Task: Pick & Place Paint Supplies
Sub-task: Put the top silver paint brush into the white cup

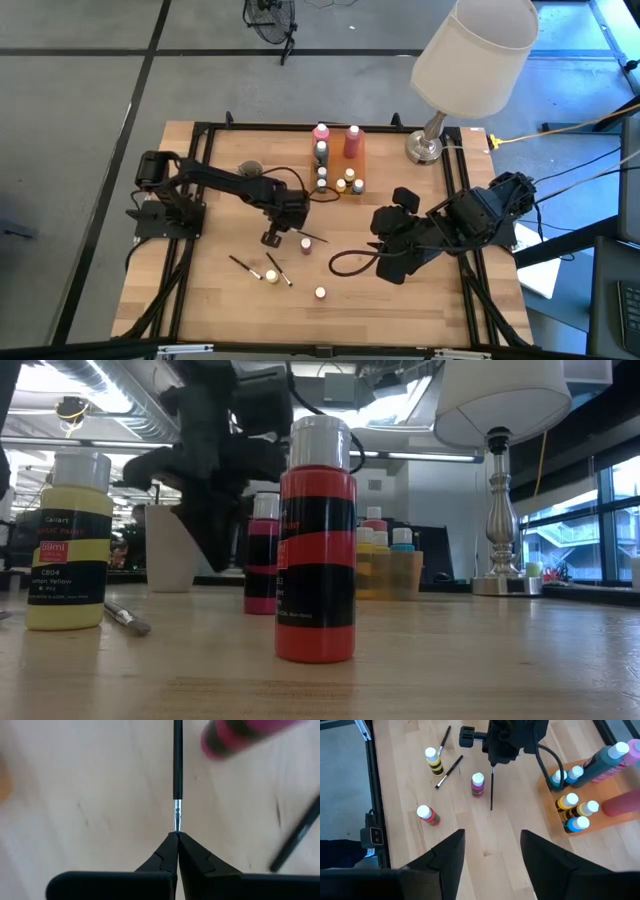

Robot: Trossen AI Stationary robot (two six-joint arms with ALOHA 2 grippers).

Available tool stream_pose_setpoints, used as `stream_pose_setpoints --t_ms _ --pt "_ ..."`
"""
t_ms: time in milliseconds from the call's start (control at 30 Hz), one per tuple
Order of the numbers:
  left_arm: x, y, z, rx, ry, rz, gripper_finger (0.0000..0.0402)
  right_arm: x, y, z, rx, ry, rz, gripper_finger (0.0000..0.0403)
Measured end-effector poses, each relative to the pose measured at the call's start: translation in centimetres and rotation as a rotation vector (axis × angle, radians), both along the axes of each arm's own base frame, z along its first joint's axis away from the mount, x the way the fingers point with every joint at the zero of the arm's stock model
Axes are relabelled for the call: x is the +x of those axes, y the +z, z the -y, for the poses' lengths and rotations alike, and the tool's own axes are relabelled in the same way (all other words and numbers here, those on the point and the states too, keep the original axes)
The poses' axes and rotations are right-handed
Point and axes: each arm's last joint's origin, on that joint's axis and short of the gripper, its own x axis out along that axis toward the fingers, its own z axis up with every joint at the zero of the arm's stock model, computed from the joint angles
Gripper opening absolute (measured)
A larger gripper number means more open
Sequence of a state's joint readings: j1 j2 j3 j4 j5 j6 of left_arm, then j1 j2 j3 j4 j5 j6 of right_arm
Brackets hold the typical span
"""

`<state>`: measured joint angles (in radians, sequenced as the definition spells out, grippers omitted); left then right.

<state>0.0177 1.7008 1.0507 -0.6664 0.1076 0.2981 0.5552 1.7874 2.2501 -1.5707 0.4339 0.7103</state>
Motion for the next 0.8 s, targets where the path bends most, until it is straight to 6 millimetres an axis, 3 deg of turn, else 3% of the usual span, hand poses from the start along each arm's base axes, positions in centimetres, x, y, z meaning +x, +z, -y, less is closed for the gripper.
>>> stream_pose_setpoints --t_ms 500,800 --pt "-2.8 4.6 -0.4 0.120 0.085 -0.003 0.0001 0.0 0.0 0.0 -0.008 0.015 0.002 0.0196" --pt "-3.9 9.7 0.1 0.259 0.097 -0.071 0.0001 0.1 0.1 -0.1 -0.017 0.029 0.007 0.0196"
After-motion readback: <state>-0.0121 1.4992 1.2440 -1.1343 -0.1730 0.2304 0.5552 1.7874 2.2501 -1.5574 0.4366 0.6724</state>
